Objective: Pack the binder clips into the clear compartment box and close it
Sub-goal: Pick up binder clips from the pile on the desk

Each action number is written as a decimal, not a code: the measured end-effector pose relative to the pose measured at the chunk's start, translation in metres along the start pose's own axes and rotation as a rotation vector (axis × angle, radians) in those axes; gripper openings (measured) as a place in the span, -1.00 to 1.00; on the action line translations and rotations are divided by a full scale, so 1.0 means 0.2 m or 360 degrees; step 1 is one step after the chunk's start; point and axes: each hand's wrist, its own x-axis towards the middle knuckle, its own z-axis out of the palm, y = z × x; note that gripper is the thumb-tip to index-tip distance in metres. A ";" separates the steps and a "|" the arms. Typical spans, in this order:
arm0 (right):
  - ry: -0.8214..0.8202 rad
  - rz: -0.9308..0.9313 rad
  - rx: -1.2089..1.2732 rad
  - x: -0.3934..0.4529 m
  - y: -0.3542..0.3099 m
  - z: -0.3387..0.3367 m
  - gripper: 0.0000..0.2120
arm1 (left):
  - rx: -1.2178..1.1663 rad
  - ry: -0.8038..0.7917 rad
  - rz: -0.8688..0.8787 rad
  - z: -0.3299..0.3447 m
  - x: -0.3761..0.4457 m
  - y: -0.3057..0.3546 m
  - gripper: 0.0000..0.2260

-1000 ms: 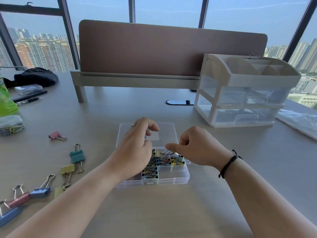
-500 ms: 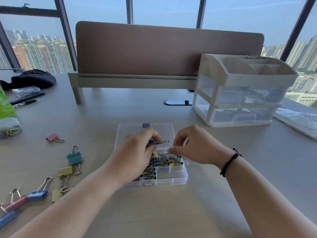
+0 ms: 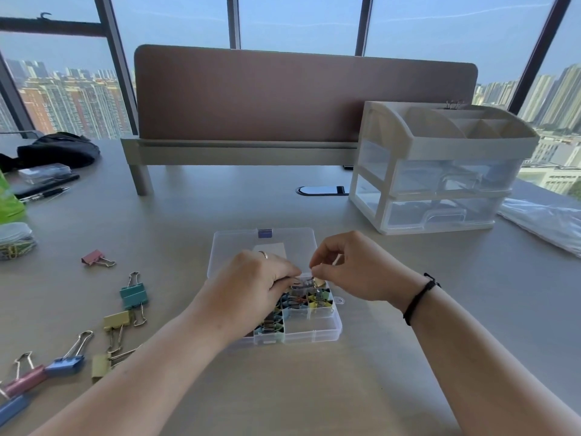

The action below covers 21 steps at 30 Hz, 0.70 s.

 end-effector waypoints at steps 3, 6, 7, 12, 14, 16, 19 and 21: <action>-0.0001 -0.0049 0.0038 -0.01 -0.02 -0.01 -0.98 | -0.0023 0.0059 -0.0041 0.00 0.01 0.00 -0.77; -0.0088 -0.0092 0.0018 -0.02 -0.03 -0.02 -0.92 | -0.0101 -0.0035 -0.0082 0.01 0.02 0.01 -0.75; -0.0115 -0.0097 -0.0002 -0.03 -0.03 -0.01 -0.90 | -0.0114 -0.0055 -0.0090 0.01 0.02 0.01 -0.76; -0.0139 -0.0060 -0.0002 -0.03 -0.03 -0.01 -0.93 | -0.0135 -0.0178 -0.0088 -0.02 0.02 0.01 -0.75; -0.0139 -0.0070 -0.0005 -0.03 -0.03 -0.01 -0.95 | -0.0126 -0.0259 -0.0061 -0.04 0.02 0.02 -0.73; -0.0120 -0.0074 -0.0010 -0.03 -0.03 0.00 -0.97 | -0.0158 -0.0309 -0.0060 -0.05 0.01 0.04 -0.71; -0.0121 -0.0075 0.0012 -0.03 -0.02 0.00 -0.96 | -0.0158 -0.0308 -0.0069 -0.06 0.00 0.04 -0.69; -0.0129 -0.0066 0.0002 -0.03 -0.02 0.00 -0.97 | -0.0143 -0.0257 -0.0119 -0.05 0.01 0.02 -0.71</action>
